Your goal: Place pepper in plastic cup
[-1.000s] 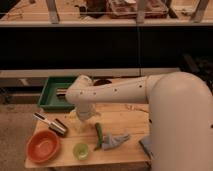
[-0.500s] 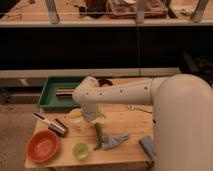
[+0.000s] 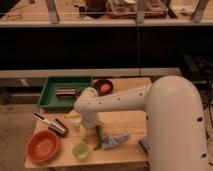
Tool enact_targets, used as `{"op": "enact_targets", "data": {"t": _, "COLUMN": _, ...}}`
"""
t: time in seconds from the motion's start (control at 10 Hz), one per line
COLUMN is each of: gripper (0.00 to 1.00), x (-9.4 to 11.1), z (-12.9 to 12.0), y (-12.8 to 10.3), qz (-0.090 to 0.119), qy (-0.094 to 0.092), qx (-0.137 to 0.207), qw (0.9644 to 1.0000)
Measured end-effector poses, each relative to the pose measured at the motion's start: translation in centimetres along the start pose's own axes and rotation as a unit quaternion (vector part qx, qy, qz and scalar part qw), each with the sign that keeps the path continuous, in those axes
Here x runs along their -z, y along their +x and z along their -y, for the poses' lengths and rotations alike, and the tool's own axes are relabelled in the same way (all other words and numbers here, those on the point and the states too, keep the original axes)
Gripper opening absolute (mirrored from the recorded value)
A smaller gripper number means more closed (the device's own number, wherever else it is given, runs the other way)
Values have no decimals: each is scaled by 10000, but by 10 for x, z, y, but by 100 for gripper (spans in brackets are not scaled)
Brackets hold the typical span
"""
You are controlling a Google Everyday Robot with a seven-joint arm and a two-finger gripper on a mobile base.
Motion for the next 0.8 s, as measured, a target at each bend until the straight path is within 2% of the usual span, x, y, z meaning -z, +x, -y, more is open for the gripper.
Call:
{"op": "enact_targets", "data": {"t": 0.2, "gripper": 54, "x": -1, "z": -7, "y": -1, "qz": -53, "qy": -159, "qx": -128, "qw": 9998}}
{"op": "enact_targets", "data": {"t": 0.3, "gripper": 46, "x": 0, "z": -8, "y": -2, "qz": -66, "qy": -189, "qx": -154, "qw": 9997}}
{"op": "enact_targets", "data": {"t": 0.5, "gripper": 22, "x": 4, "z": -9, "y": 1, "qz": -124, "qy": -239, "qx": -163, "qw": 9995}}
{"op": "enact_targets", "data": {"t": 0.6, "gripper": 14, "x": 5, "z": -8, "y": 2, "qz": -141, "qy": -245, "qx": -146, "qw": 9995}}
{"op": "enact_targets", "data": {"t": 0.7, "gripper": 5, "x": 9, "z": -5, "y": 4, "qz": -236, "qy": -148, "qx": -125, "qw": 9995}}
{"op": "enact_targets", "data": {"t": 0.8, "gripper": 0, "x": 17, "z": -6, "y": 2, "qz": -316, "qy": -96, "qx": -101, "qw": 9994}}
